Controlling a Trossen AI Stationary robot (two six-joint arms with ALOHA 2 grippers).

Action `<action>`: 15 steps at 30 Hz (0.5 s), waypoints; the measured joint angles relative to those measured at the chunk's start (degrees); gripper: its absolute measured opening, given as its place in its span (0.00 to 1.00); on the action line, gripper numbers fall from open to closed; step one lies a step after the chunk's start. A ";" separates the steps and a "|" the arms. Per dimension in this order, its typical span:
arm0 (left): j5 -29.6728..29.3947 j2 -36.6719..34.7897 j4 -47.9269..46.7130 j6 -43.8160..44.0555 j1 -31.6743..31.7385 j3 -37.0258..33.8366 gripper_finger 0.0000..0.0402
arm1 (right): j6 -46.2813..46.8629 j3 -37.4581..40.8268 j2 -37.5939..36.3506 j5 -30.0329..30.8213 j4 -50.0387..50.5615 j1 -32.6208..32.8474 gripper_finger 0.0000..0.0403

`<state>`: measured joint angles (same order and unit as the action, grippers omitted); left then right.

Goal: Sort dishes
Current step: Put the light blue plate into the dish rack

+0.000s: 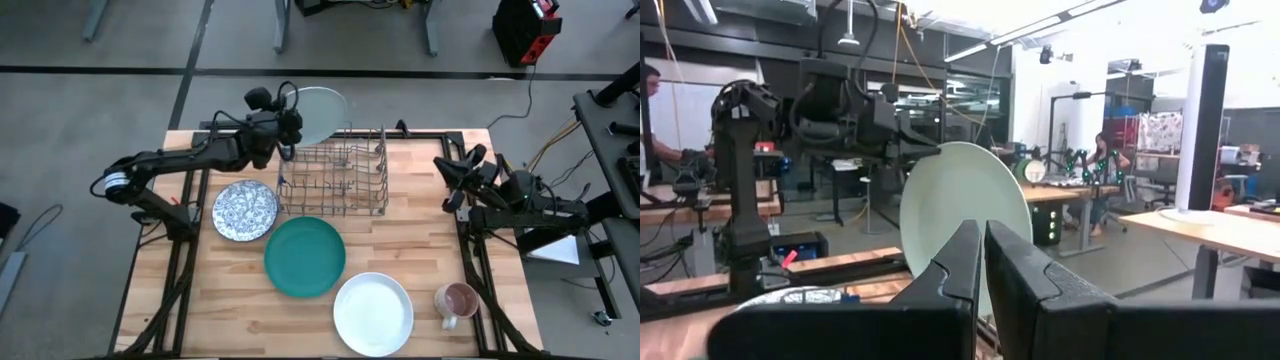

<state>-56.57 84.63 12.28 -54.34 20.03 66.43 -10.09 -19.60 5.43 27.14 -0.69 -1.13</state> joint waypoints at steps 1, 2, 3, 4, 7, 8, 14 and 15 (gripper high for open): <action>-0.32 0.51 -0.10 0.41 0.00 0.08 0.00 | 0.06 0.04 0.02 0.00 0.02 0.00 0.03; -0.93 0.82 -0.24 0.85 -0.02 0.14 0.00 | 0.33 0.05 0.02 0.00 0.03 0.00 0.03; -1.48 1.12 -0.31 1.21 -0.07 0.17 0.00 | 0.43 0.05 0.02 0.00 0.00 0.00 0.03; -2.65 1.32 -0.27 1.55 -0.11 0.24 0.00 | 0.45 0.05 0.02 0.02 0.03 0.00 0.03; -7.42 1.70 -0.29 2.70 -0.05 0.25 0.00 | 0.46 0.07 0.02 0.00 0.28 0.00 0.03; -9.03 1.86 -0.62 3.04 -0.04 0.25 0.00 | 0.46 0.07 0.04 0.00 0.36 0.00 0.03; -11.43 2.40 -3.44 5.64 -0.40 -0.15 0.00 | 0.13 0.09 0.07 0.02 0.41 0.00 0.03; -11.48 2.40 -3.84 6.15 -0.48 -0.15 0.00 | 0.11 0.09 0.08 0.00 0.41 0.00 0.03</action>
<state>-68.06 87.02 8.44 -48.19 19.55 66.28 -9.98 -19.51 5.51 27.14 -0.27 -1.13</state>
